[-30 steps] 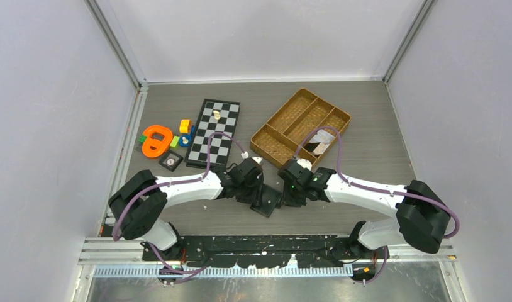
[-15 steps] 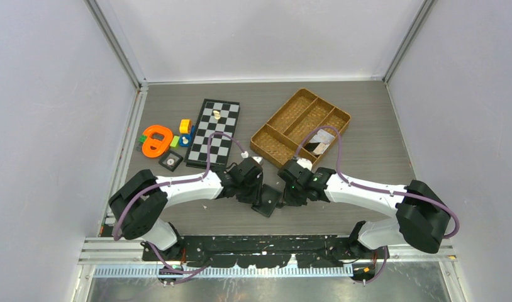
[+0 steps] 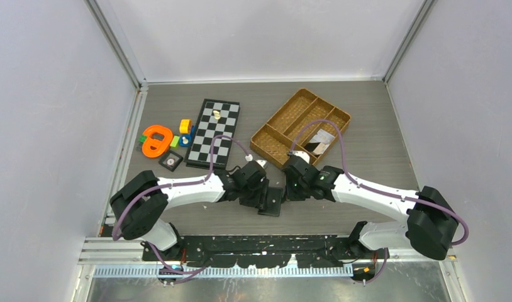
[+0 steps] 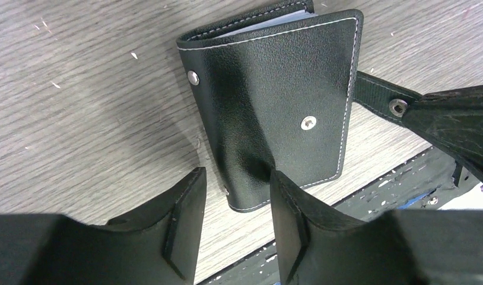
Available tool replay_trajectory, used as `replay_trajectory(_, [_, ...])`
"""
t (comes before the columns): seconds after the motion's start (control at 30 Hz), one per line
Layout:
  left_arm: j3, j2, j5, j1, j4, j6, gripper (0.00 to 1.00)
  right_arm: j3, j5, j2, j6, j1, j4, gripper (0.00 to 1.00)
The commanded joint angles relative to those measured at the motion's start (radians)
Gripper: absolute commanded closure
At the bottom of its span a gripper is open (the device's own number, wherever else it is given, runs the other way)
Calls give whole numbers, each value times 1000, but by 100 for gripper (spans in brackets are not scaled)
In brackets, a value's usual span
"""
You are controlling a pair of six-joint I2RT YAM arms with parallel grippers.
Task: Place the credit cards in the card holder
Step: Close the card holder at the center of the board.
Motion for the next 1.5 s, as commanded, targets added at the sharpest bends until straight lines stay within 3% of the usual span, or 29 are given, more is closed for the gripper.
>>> replay_trajectory(0.0, [42,-14,-42,1,-8,3,53,6,-44,-19,-61,-9,67,99])
replay_trajectory(0.4, [-6,-32,-56,64,114,-17,46,3,-73,28,-73,-10,100,99])
replay_trajectory(0.57, [-33,-1,15,84,176,-38,47,-5,-99,39,-68,-10,129,99])
replay_trajectory(1.47, [-53,61,60,97,183,-78,67,-38,-185,146,-28,-12,265,100])
